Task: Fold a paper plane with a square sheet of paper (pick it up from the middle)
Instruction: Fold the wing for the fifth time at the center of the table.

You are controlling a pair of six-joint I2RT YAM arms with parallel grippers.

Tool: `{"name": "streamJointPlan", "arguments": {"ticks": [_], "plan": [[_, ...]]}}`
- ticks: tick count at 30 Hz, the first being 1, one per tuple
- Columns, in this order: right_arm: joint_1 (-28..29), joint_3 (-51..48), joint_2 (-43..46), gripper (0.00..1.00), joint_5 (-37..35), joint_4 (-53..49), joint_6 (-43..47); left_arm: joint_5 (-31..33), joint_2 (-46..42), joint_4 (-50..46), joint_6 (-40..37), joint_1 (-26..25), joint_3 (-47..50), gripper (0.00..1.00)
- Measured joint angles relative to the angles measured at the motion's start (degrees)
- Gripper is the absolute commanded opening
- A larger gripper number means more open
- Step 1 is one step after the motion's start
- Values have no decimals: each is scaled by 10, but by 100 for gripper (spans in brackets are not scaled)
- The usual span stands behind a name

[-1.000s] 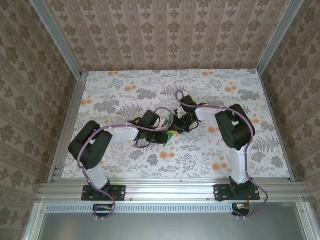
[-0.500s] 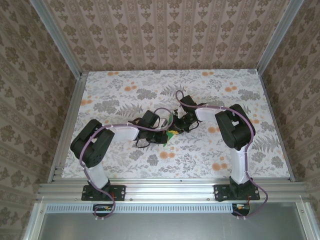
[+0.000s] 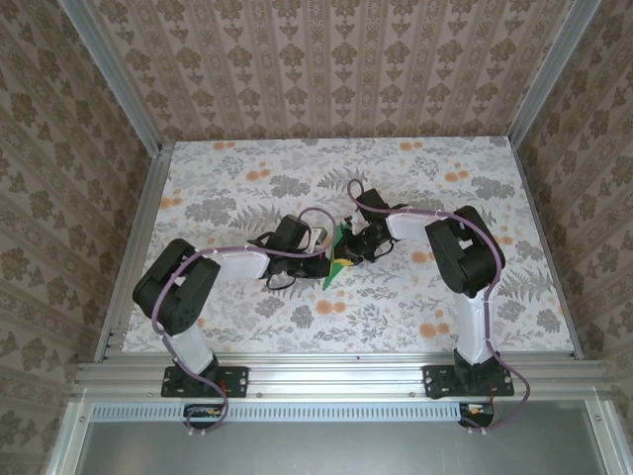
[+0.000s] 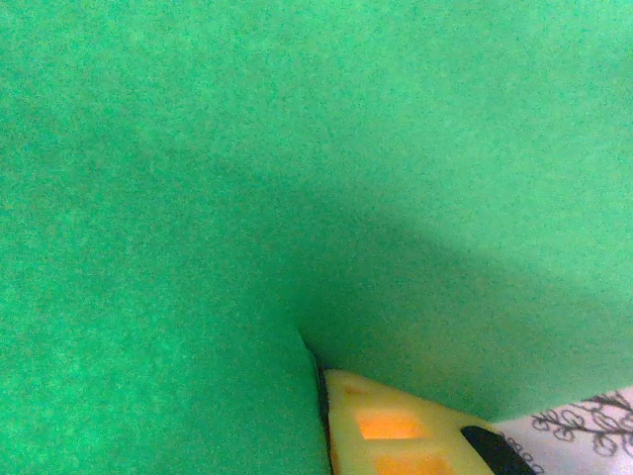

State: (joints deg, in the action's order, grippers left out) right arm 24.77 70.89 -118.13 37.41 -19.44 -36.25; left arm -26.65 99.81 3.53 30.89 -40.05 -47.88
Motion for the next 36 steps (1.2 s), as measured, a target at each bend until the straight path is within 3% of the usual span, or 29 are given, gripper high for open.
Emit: {"name": "streamJointPlan", "arguments": {"ticks": [13, 23, 29, 36], "plan": [[2, 0, 8, 20, -3, 3, 0, -4, 25, -21, 0, 0, -14, 4], [-20, -26, 79, 21, -123, -20, -2, 10, 33, -45, -7, -7, -35, 3], [-21, -47, 130, 21, -146, -13, -4, 14, 38, -67, -13, -15, -49, 3], [-14, -106, 180, 30, -192, -1, -27, 33, 44, -100, -23, -26, -72, 4]]}}
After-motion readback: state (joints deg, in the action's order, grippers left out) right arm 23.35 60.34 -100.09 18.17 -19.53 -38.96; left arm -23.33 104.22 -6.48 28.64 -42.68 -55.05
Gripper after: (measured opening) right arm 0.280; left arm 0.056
